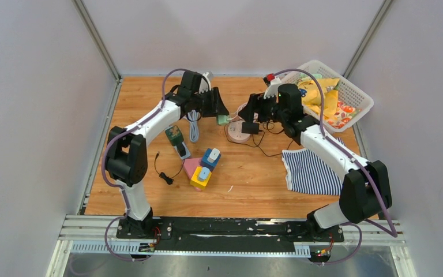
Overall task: Insert the plug
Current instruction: Pick up the plug from the center of the board.
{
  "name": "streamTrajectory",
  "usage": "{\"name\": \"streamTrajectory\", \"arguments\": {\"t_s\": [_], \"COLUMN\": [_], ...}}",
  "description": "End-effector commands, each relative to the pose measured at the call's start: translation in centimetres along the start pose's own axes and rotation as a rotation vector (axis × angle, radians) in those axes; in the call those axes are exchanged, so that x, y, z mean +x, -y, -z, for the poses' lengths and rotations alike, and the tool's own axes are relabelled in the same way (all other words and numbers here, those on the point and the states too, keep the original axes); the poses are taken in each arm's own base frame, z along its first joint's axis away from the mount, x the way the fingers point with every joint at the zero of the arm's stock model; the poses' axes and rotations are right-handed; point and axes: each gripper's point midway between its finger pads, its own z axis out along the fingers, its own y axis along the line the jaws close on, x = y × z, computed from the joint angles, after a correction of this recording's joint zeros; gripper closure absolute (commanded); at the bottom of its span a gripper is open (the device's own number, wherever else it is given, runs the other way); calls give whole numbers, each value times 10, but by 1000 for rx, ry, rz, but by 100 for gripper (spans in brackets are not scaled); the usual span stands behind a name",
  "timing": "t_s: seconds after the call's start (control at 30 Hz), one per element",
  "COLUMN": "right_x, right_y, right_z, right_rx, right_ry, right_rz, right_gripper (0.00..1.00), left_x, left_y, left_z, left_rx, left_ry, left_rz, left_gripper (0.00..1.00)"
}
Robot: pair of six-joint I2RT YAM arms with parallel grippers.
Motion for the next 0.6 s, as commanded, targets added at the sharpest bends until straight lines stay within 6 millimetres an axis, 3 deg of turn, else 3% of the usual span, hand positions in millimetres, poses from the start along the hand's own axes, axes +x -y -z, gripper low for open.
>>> {"name": "streamTrajectory", "arguments": {"t_s": [0.0,0.17,0.57], "right_x": [-10,-6,-3], "right_y": [-41,-67,-66], "right_z": [-1,-7,-25], "right_rx": [-124,-171,-40], "right_ry": [46,41,26], "right_rz": [-67,-81,-31], "right_gripper": [24,29,44], "left_x": [-22,-32,-30], "left_y": [34,51,65], "left_z": [11,19,36], "left_rx": [117,188,256], "left_ry": [92,151,183], "left_rz": [55,123,164], "left_gripper": [75,75,75]}}
